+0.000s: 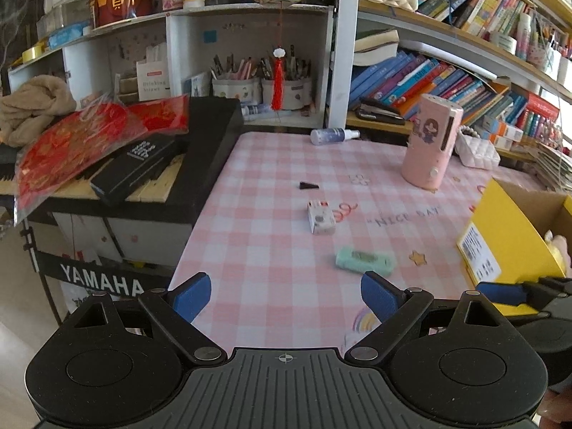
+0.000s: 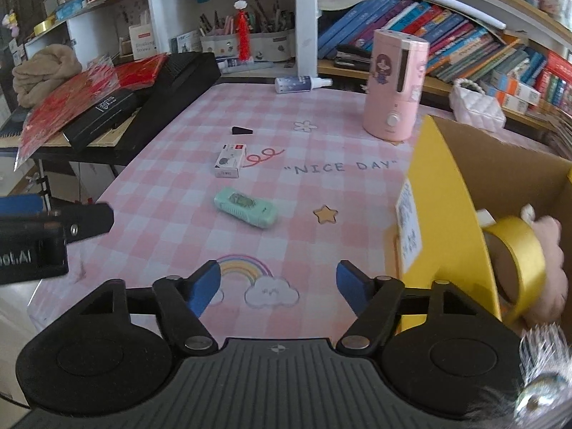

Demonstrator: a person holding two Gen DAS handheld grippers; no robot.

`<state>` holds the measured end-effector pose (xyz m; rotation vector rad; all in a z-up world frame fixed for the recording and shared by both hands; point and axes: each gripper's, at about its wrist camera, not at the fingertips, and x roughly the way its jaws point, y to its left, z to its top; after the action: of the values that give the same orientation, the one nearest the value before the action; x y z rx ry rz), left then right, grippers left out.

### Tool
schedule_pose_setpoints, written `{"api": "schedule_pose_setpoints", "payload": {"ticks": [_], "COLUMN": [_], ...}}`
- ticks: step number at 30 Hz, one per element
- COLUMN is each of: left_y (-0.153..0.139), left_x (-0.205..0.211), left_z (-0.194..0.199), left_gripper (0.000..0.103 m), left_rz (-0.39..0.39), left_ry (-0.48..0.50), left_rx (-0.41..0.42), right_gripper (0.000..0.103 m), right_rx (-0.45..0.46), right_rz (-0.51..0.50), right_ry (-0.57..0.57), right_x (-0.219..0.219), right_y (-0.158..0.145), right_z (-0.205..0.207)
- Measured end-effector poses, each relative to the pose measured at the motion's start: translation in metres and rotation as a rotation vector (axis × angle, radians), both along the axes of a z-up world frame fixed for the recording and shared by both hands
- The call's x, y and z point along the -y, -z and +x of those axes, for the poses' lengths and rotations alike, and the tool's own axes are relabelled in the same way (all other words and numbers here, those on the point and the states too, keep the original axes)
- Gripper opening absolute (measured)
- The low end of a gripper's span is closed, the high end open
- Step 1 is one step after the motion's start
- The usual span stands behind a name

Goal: Organize objects
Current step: 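Grasp the mint-green eraser with the right tool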

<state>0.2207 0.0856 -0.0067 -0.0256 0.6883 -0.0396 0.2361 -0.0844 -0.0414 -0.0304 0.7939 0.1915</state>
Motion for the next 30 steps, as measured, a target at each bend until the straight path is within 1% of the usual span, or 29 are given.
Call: {"api": "schedule_pose_setpoints", "payload": {"ticks": [8,13,19,20,21,22,23,24,26,28,30], "left_y": [-0.003,-0.002,0.000,0.000,0.001,0.002,0.003,0.004,0.006,0.008,0.010], "left_x": [-0.001,-0.005,-0.010,-0.010,-0.010,-0.010,-0.009,-0.009,-0.007,-0.004,-0.001], "left_z": [0.040,0.062,0.079,0.081,0.083,0.085,0.087,0.088,0.092,0.096,0.099], "left_gripper": [0.093,0.093,0.093,0.093,0.093,0.093,0.093,0.093,0.093,0.093,0.093], "left_rz": [0.010,0.015,0.023,0.022,0.021,0.021,0.021,0.020,0.017,0.011,0.008], "left_ry": [-0.031,-0.056,-0.073,-0.074,-0.074,-0.074,-0.072,-0.070,-0.064,-0.054,-0.043], "left_rx": [0.006,-0.005,-0.013,-0.015,-0.017,-0.018,-0.021,-0.023,-0.027,-0.029,-0.028], "right_gripper": [0.065,0.065,0.064,0.062,0.054,0.050,0.044,0.034,0.023,0.023,0.023], "right_rx": [0.004,-0.005,-0.066,-0.083,-0.100,-0.114,-0.129,-0.124,-0.112,-0.119,-0.115], "right_rz": [-0.010,-0.041,-0.071,-0.068,-0.062,-0.058,-0.053,-0.047,-0.048,-0.033,-0.018], "right_ry": [-0.086,-0.140,-0.196,-0.200,-0.204,-0.206,-0.210,-0.211,-0.228,-0.227,-0.196], "right_x": [-0.016,-0.032,-0.047,-0.047,-0.047,-0.046,-0.045,-0.044,-0.043,-0.040,-0.034], "right_y": [0.007,0.015,0.034,0.038,0.040,0.043,0.046,0.047,0.046,0.045,0.041], "right_z": [0.050,0.082,0.112,0.115,0.117,0.118,0.119,0.118,0.117,0.117,0.115]}}
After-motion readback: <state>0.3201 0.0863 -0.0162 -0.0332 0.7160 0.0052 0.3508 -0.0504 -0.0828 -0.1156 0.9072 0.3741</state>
